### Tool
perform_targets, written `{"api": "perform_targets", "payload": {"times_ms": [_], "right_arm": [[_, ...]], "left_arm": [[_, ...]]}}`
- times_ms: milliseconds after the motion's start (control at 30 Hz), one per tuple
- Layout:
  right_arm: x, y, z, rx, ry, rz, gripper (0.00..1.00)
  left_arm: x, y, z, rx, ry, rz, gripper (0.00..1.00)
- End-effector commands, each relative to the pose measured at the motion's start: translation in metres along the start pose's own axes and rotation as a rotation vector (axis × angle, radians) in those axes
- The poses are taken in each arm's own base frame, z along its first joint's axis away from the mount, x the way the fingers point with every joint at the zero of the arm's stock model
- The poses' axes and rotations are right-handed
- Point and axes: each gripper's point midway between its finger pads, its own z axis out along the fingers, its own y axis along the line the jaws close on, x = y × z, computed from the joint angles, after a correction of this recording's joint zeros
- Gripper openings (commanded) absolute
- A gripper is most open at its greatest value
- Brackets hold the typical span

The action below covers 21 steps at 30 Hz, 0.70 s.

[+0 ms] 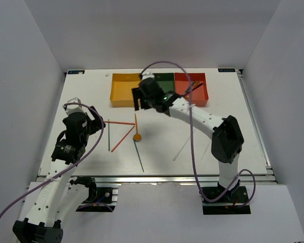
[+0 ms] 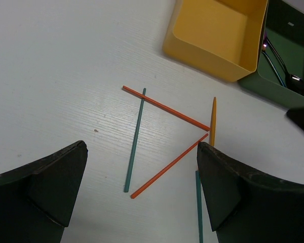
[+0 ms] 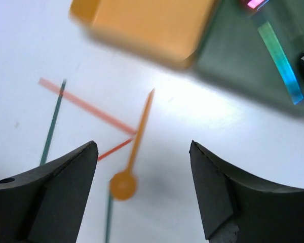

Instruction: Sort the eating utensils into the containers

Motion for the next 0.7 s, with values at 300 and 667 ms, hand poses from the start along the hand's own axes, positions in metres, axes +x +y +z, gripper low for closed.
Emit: {"api": "perform_targets", "payload": {"times_ms": [300, 667], "right_arm": [[0.112, 0.058, 0.027, 0.094, 0.229, 0.002, 0.5], [0.148, 0.057, 0.059, 0.116, 0.305, -0.031, 0.42]], "left_arm": [[-0.008, 0.003, -0.006, -0.011, -0.036, -0.014, 0.98], [-0.01, 0.001, -0.009, 0.006, -0.046, -0.018, 0.98]]}}
